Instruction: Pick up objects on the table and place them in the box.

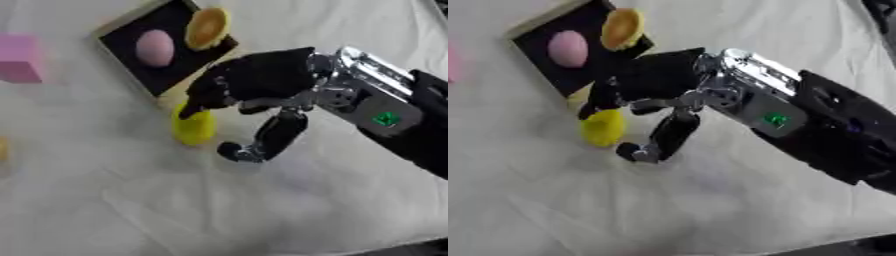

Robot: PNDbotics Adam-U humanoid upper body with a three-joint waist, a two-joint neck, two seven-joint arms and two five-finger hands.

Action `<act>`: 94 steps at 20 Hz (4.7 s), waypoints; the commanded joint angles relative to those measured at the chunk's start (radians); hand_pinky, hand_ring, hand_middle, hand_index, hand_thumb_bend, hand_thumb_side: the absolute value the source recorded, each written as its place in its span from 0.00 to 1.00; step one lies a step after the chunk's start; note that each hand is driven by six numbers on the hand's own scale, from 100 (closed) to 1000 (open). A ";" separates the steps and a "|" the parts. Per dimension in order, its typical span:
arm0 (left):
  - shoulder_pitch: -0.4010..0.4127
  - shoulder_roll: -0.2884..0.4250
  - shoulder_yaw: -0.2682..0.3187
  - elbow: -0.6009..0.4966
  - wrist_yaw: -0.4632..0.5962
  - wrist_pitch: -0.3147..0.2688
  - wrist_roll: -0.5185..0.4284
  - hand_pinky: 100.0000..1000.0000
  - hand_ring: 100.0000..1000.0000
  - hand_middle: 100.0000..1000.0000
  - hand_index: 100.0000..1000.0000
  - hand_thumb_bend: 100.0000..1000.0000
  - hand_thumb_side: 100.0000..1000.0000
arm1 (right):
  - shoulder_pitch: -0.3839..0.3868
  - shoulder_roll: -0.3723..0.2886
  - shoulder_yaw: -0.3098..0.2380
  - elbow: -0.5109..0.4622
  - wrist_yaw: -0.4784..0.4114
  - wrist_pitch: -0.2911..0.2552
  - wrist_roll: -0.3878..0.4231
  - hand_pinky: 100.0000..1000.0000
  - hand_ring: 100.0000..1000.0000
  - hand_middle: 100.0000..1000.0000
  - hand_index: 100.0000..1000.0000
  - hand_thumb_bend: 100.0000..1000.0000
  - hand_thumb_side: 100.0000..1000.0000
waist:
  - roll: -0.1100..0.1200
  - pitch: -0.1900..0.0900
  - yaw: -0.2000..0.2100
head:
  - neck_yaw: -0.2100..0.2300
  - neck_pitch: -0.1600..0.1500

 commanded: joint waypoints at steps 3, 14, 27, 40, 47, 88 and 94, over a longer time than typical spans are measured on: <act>-0.006 0.012 0.000 -0.015 0.002 0.001 -0.004 0.66 0.68 0.55 0.77 0.00 0.55 | -0.022 0.008 -0.011 -0.015 0.049 0.036 -0.023 0.91 0.93 0.80 0.94 0.09 0.42 | 0.026 -0.034 -0.003 | 0.002 -0.018; 0.012 0.005 0.001 -0.015 -0.001 0.006 -0.005 0.66 0.68 0.55 0.77 0.00 0.55 | -0.026 0.055 0.010 -0.001 0.147 0.059 -0.056 0.91 0.93 0.81 0.94 0.18 0.46 | 0.039 -0.035 -0.018 | 0.028 -0.038; 0.015 0.000 0.000 -0.015 0.001 0.008 -0.007 0.66 0.68 0.55 0.77 0.00 0.55 | -0.024 0.089 0.018 0.064 0.262 0.071 -0.089 0.91 0.93 0.82 0.94 0.29 0.54 | 0.044 -0.036 -0.022 | 0.031 -0.035; 0.011 -0.003 -0.001 -0.015 0.002 0.008 -0.009 0.66 0.68 0.55 0.77 0.00 0.55 | -0.003 0.091 -0.002 0.186 0.221 0.040 -0.133 0.91 0.93 0.79 0.93 0.19 0.42 | 0.046 -0.029 -0.022 | -0.015 -0.035; 0.012 -0.004 -0.001 -0.015 0.003 0.009 -0.009 0.66 0.69 0.55 0.77 0.00 0.55 | -0.014 0.101 -0.010 0.207 0.262 0.019 -0.159 0.90 0.93 0.81 0.93 0.31 0.54 | 0.048 -0.030 -0.023 | 0.004 -0.047; 0.010 -0.015 -0.004 -0.015 0.011 0.014 -0.014 0.66 0.69 0.56 0.76 0.00 0.55 | -0.036 0.199 0.042 0.313 0.359 -0.005 -0.190 0.87 0.87 0.70 0.84 0.06 0.49 | 0.050 -0.027 -0.019 | 0.004 -0.055; 0.010 -0.014 -0.005 -0.015 0.012 0.015 -0.015 0.66 0.69 0.56 0.76 0.00 0.55 | -0.038 0.195 0.042 0.296 0.335 0.016 -0.193 0.85 0.85 0.65 0.79 0.00 0.42 | 0.049 -0.030 -0.021 | 0.007 -0.050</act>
